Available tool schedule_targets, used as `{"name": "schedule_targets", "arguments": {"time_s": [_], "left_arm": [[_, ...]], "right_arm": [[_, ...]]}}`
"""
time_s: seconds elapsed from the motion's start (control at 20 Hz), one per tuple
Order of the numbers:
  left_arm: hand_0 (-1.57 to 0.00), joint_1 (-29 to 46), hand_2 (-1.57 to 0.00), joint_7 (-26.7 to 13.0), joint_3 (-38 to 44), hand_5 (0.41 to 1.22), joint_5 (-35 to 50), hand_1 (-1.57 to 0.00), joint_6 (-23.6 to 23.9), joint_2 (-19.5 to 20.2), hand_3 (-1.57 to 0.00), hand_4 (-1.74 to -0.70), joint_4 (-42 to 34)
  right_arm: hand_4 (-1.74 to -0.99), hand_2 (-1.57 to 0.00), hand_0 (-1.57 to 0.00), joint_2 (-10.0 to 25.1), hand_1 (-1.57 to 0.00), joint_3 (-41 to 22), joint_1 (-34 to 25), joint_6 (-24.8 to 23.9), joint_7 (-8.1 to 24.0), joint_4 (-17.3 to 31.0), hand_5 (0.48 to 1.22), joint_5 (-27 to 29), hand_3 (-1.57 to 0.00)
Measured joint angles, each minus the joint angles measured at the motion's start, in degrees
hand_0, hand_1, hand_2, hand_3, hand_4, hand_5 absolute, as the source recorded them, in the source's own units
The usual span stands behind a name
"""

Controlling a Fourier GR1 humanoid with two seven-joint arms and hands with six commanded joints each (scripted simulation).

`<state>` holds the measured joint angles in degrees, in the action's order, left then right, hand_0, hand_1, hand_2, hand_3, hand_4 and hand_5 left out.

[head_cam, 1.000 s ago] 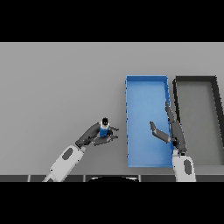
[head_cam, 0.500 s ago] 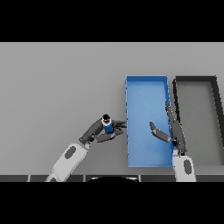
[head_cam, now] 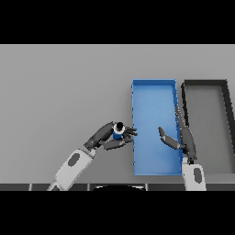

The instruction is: Pick up the blue pipe and place it into the blue bin.

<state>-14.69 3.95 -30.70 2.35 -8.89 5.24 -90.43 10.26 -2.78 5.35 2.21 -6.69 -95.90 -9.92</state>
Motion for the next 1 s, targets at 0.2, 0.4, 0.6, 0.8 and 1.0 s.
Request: {"name": "schedule_targets", "arguments": {"time_s": [0.2, 0.4, 0.6, 0.8, 1.0], "left_arm": [[-1.57, -0.59, -1.57, -0.48, 0.32, 1.220, -1.07, -1.57, -1.00, -1.04, -1.57, -1.47, 0.94], [-1.57, 0.20, -1.57, 0.77, 0.45, 1.221, -2.27, -1.57, -1.65, -2.19, -1.57, -1.47, 1.75], [-1.57, 0.68, -1.57, 0.60, 1.04, 1.221, -2.25, -1.57, -2.97, -2.43, -1.57, -1.47, 0.77], [-1.57, 0.78, -1.57, -0.87, 1.51, 1.221, -2.92, -1.57, -3.81, -2.99, -1.57, -1.47, 0.35], [-1.57, 1.06, -1.57, -1.10, 2.10, 1.221, -4.02, -1.57, -4.38, -3.34, -1.57, -1.47, -0.16]], "right_arm": [[-1.188, 0.00, 0.00, -0.18, 0.00, -0.10, 0.74, -0.63, -0.12, -0.93, 0.643, -0.50, 0.00], [-1.195, -0.04, 0.00, 0.39, 0.00, 0.31, 0.44, -0.05, -1.08, -2.34, 0.648, 0.58, 0.00], [-1.215, -0.12, 0.00, 2.96, -0.03, 0.95, -0.92, 12.74, 1.57, -7.64, 0.607, 17.57, 0.00], [-1.247, -0.11, 0.00, 9.01, -0.01, -0.74, -7.46, 20.86, 11.53, -12.95, 0.568, 29.34, 0.00], [-1.281, -0.08, 0.00, 11.64, 0.00, -4.29, -13.88, 23.40, 17.09, -16.25, 0.558, 31.22, 0.00]]}}
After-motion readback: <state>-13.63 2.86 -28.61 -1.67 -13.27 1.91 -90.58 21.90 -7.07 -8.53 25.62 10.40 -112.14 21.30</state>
